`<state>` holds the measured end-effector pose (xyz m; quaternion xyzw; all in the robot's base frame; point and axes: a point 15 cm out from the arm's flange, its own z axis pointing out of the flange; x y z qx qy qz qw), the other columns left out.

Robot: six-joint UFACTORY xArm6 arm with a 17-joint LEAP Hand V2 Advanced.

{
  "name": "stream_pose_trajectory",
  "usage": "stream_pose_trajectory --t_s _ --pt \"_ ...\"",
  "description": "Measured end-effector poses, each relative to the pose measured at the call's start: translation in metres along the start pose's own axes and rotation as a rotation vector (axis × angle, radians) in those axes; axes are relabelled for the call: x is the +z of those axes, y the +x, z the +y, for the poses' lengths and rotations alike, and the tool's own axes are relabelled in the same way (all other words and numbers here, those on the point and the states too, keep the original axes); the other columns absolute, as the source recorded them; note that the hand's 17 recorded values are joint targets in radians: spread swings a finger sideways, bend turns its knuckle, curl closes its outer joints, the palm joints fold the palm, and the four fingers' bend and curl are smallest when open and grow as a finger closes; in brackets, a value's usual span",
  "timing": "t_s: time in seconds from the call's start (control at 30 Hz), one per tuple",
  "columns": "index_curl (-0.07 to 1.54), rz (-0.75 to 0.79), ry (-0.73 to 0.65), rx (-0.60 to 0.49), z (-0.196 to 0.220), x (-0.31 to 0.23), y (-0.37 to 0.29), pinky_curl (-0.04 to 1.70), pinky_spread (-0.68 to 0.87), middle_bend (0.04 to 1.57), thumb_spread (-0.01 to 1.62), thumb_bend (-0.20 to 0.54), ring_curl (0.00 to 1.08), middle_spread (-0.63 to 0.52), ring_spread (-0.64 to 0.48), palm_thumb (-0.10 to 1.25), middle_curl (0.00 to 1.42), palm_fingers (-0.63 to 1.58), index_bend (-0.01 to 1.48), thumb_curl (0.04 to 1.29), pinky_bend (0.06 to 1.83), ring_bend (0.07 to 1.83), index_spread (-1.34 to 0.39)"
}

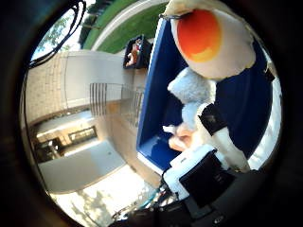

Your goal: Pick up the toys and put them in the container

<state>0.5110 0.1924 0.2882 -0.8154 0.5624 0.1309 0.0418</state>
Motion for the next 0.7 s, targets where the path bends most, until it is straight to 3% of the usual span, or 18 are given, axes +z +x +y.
stream_pose_trajectory --t_s 0.43,0.7 --pt "0.34 -0.030 0.060 -0.010 0.090 -0.118 -0.014 0.36 0.47 0.13 1.16 -0.024 0.29 0.06 0.31 0.79 0.29 -0.05 0.18 0.48 0.79 0.41 -0.44" --pt "0.32 -0.035 0.054 0.017 0.148 -0.127 -0.001 0.32 0.47 0.15 1.17 -0.024 0.30 0.07 0.31 0.79 0.27 -0.03 0.18 0.47 0.75 0.38 -0.42"
